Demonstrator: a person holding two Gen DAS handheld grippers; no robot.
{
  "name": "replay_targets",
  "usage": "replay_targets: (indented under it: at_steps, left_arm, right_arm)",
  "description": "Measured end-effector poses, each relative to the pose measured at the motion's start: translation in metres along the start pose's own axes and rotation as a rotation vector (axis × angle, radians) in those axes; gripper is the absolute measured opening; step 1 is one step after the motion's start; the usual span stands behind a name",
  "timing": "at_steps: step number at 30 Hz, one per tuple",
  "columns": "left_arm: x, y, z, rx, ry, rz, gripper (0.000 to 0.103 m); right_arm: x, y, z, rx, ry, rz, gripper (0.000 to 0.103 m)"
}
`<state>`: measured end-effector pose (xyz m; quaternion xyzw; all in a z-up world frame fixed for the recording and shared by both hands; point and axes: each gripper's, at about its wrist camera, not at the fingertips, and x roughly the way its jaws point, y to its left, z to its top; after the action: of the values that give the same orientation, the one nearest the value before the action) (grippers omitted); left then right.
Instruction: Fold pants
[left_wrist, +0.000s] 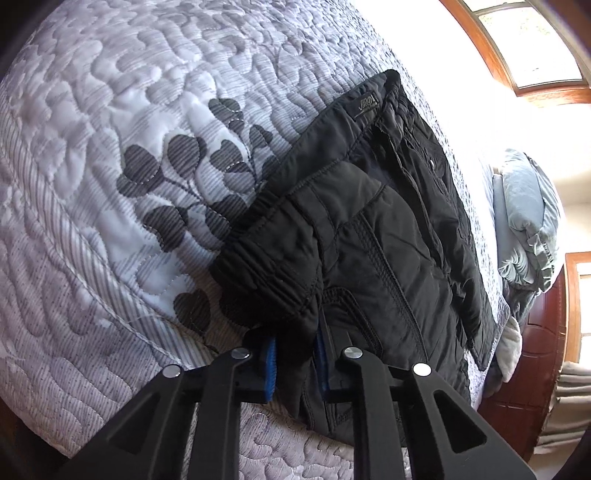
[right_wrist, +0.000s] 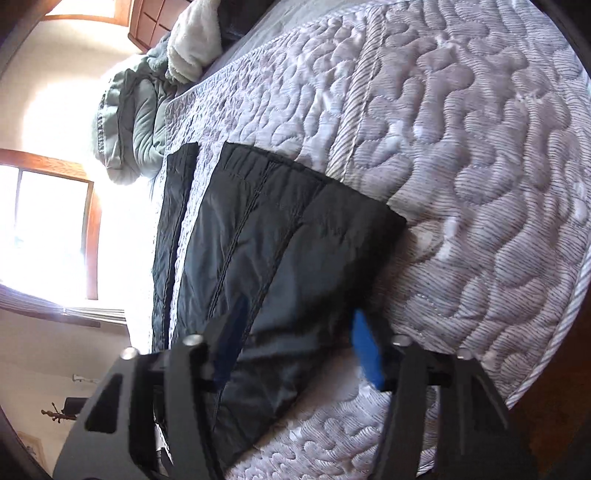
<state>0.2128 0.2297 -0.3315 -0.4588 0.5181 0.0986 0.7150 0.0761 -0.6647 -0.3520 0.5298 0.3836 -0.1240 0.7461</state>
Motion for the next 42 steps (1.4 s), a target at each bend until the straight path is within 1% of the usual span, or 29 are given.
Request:
replay_targets:
  at_steps: [1,2,4,7,10,13,16,17,19,20,21,22,23,24,25,26,27,28,29,30,31,33,34,36,38,41,42]
  left_arm:
    - [-0.005,0.002,0.000,-0.004,-0.011,0.002,0.013]
    - [-0.011,0.003,0.000,-0.002,-0.027,0.007,0.013]
    - [-0.025,0.008,0.002,-0.004,-0.059,0.020,0.012]
    - [-0.045,0.033,0.012,-0.045,-0.082,0.032,0.012]
    - [-0.069,0.065,0.022,-0.098,-0.125,0.059,0.012]
    - [-0.091,0.098,0.027,-0.142,-0.157,0.082,0.012]
    - [-0.097,0.119,0.032,-0.149,-0.174,0.094,0.013]
    - [-0.096,0.122,0.033,-0.146,-0.176,0.090,0.014]
    - [-0.092,0.127,0.034,-0.138,-0.151,0.095,0.027]
    - [-0.095,0.127,0.033,-0.133,-0.141,0.090,0.028]
    - [-0.100,0.125,0.032,-0.122,-0.137,0.107,0.034]
    - [-0.112,0.125,0.029,-0.095,-0.154,0.145,0.046]
    - [-0.125,0.119,0.028,-0.058,-0.186,0.202,0.054]
    - [-0.139,0.110,0.031,-0.023,-0.223,0.247,0.067]
    - [-0.152,0.101,0.037,0.020,-0.259,0.266,0.077]
    - [-0.162,0.089,0.045,0.069,-0.282,0.261,0.082]
    - [-0.170,0.075,0.058,0.122,-0.293,0.245,0.090]
    - [-0.173,0.062,0.073,0.173,-0.291,0.221,0.096]
    - [-0.174,0.046,0.088,0.226,-0.278,0.190,0.097]
    - [-0.170,0.029,0.106,0.281,-0.253,0.153,0.099]
    - [-0.164,0.013,0.125,0.333,-0.225,0.122,0.099]
    - [-0.144,-0.014,0.162,0.395,-0.167,0.101,0.099]
    - [-0.131,-0.024,0.181,0.411,-0.131,0.098,0.099]
    - [-0.104,-0.038,0.215,0.425,-0.078,0.078,0.099]
    - [-0.078,-0.042,0.243,0.428,-0.023,0.064,0.099]
    - [-0.038,-0.041,0.270,0.435,0.039,0.077,0.099]
    - [-0.026,-0.039,0.278,0.436,0.054,0.078,0.099]
  right_arm:
    - [-0.001,0.003,-0.003,-0.010,-0.002,-0.015,0.023]
    - [-0.002,0.007,-0.008,-0.018,0.000,-0.014,0.015]
    - [-0.004,0.016,-0.020,-0.042,0.010,-0.012,0.011]
    - [-0.003,0.031,-0.042,-0.086,0.055,-0.025,0.010]
    - [-0.005,0.045,-0.074,-0.140,0.112,-0.036,0.010]
    - [-0.003,0.055,-0.101,-0.166,0.159,-0.028,0.010]
    - [0.012,0.059,-0.118,-0.195,0.198,-0.076,0.010]
    - [0.018,0.057,-0.121,-0.203,0.212,-0.108,0.012]
    - [0.026,0.057,-0.122,-0.227,0.235,-0.145,0.016]
    - [0.026,0.060,-0.121,-0.238,0.250,-0.149,0.026]
    - [0.023,0.063,-0.118,-0.238,0.275,-0.139,0.039]
    - [0.018,0.066,-0.115,-0.233,0.300,-0.125,0.061]
    - [0.009,0.070,-0.110,-0.240,0.292,-0.148,0.074]
    - [-0.003,0.075,-0.104,-0.269,0.258,-0.200,0.074]
    - [-0.017,0.085,-0.096,-0.325,0.221,-0.270,0.073]
    - [-0.027,0.096,-0.089,-0.374,0.193,-0.291,0.073]
    - [-0.037,0.107,-0.086,-0.424,0.163,-0.298,0.073]
    - [-0.044,0.124,-0.081,-0.478,0.134,-0.303,0.073]
    - [-0.048,0.141,-0.077,-0.524,0.119,-0.294,0.076]
    - [-0.047,0.163,-0.073,-0.568,0.115,-0.266,0.081]
    - [-0.042,0.180,-0.070,-0.596,0.123,-0.236,0.091]
    - [-0.022,0.215,-0.059,-0.629,0.138,-0.179,0.092]
    - [-0.004,0.237,-0.055,-0.638,0.153,-0.162,0.092]
    - [0.034,0.270,-0.050,-0.660,0.186,-0.164,0.092]
    - [0.073,0.295,-0.047,-0.703,0.226,-0.195,0.092]
    - [0.122,0.320,-0.039,-0.699,0.323,-0.166,0.092]
    - [0.136,0.328,-0.039,-0.699,0.341,-0.156,0.092]
